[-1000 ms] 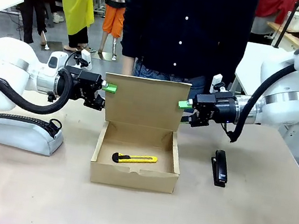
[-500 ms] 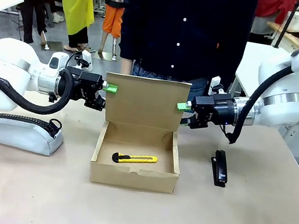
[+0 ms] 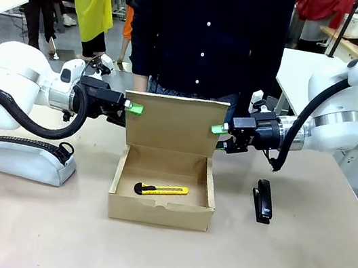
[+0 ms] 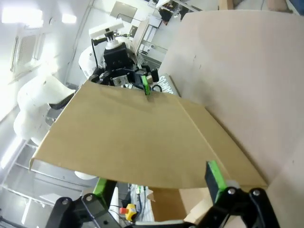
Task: Pack the item into the box.
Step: Close the Mailer Box.
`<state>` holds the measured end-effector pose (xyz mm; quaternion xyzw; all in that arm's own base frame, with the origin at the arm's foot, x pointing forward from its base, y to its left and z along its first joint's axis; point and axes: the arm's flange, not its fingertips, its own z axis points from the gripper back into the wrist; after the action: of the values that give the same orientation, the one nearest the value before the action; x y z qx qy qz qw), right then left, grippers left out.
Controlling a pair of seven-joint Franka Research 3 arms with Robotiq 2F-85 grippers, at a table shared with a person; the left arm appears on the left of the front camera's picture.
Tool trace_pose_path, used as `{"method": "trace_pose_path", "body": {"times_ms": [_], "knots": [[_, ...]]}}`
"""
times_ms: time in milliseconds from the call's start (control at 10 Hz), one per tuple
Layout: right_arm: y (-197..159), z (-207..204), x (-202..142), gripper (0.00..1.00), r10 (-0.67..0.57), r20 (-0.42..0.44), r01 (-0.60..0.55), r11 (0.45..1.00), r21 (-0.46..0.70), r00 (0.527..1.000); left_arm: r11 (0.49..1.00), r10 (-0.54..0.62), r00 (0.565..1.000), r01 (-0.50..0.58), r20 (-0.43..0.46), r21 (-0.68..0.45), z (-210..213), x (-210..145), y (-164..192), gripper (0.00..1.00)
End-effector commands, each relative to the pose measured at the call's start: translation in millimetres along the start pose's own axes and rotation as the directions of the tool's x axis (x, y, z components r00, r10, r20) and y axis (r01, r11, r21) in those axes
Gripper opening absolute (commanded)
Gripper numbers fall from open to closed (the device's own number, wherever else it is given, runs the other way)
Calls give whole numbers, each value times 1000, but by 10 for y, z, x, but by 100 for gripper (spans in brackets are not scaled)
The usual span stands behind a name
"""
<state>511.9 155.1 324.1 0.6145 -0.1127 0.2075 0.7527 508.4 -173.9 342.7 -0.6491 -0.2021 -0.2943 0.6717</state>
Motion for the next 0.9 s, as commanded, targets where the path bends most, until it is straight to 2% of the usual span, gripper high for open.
{"method": "trace_pose_path", "body": {"times_ms": [0,200,300,500,600,800], "knots": [[73,-31,-243,100,150,27,-149,988,-37,988,980,-197,980,197,-11,-18,-64,-107,-46,100],[169,-57,-390,100,265,54,-264,964,-29,963,954,-297,954,296,-40,-40,-89,-98,-92,100],[234,-64,-472,100,334,67,-330,942,-63,940,945,-325,945,323,-28,-46,-98,-151,-123,100],[396,-122,-596,100,489,74,-478,869,-128,869,913,-407,914,406,-8,-45,-81,-184,-184,100],[423,-164,-637,100,547,91,-527,831,-177,832,886,-461,887,459,-13,-70,-63,-212,-210,100],[476,-196,-710,100,634,103,-607,768,-203,767,831,-549,836,545,-5,-110,-44,-310,-257,100]]}}
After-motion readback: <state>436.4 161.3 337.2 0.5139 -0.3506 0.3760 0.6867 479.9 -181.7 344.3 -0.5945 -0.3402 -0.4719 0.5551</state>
